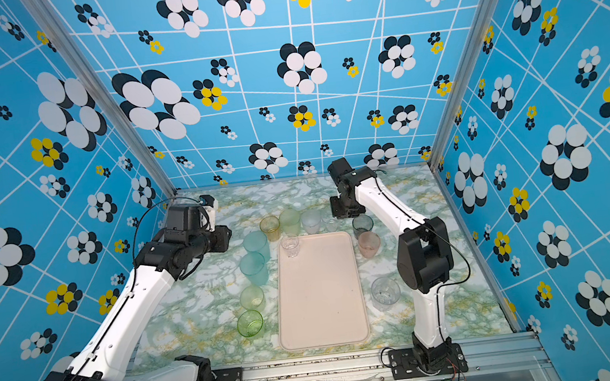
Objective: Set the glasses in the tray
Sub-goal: 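Move the right gripper to the second clear glass beside the dark grey cup, then grasp the second clear glass with the right gripper and lift it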
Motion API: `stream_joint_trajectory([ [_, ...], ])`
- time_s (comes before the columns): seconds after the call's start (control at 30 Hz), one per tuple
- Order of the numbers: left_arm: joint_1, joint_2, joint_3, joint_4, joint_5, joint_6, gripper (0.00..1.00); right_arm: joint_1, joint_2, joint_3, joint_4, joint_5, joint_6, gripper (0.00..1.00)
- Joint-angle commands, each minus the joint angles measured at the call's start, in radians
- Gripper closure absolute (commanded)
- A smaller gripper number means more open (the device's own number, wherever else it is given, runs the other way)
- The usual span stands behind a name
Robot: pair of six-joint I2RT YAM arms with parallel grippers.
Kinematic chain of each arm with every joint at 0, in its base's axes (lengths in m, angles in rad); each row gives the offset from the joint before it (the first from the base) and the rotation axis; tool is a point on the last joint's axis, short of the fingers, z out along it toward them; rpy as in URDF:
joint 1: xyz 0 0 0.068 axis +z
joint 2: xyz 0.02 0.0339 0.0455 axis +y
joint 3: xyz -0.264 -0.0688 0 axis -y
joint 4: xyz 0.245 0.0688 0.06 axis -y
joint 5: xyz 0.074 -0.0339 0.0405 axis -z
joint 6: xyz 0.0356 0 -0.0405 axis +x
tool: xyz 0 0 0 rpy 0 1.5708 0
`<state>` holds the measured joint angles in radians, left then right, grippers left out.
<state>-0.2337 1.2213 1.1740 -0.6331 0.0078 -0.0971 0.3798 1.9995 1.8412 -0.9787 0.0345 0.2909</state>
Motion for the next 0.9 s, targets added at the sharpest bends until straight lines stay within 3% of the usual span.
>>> stream_joint_trajectory([
  [0.0,-0.009,0.009,0.036,-0.013,-0.016,-0.011,0.56,-0.013,0.048,0.056,-0.007,-0.035,-0.024,0.73],
  [0.87,-0.009,0.021,0.07,-0.034,-0.026,0.006,0.55,-0.028,0.271,0.249,-0.07,0.008,-0.041,0.78],
])
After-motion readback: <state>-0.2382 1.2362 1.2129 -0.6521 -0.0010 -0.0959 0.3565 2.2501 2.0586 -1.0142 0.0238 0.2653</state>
